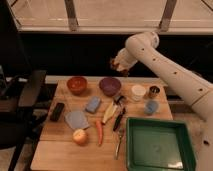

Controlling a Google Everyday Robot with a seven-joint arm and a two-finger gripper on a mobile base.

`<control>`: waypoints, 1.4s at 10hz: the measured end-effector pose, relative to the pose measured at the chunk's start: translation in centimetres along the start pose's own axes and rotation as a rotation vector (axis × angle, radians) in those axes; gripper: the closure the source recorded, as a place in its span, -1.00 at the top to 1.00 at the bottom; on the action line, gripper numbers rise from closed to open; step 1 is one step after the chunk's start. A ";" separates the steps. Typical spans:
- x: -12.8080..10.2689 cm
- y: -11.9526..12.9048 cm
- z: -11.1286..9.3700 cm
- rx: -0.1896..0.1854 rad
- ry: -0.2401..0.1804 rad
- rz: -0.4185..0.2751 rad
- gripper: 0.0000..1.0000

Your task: Place grapes in metal cup

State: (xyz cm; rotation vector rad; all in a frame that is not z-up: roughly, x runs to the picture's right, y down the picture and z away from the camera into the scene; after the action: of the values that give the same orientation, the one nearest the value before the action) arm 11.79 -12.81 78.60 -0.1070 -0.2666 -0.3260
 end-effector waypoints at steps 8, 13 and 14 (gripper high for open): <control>14.2 5.9 -3.6 0.033 0.154 0.412 -1.00; 14.0 5.9 -3.5 0.032 0.151 0.412 -1.00; 13.8 5.8 -3.4 0.031 0.148 0.411 -1.00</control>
State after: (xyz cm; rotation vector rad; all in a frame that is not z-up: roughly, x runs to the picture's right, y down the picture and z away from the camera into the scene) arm 27.15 -12.07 78.76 -0.1038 -0.0986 0.0788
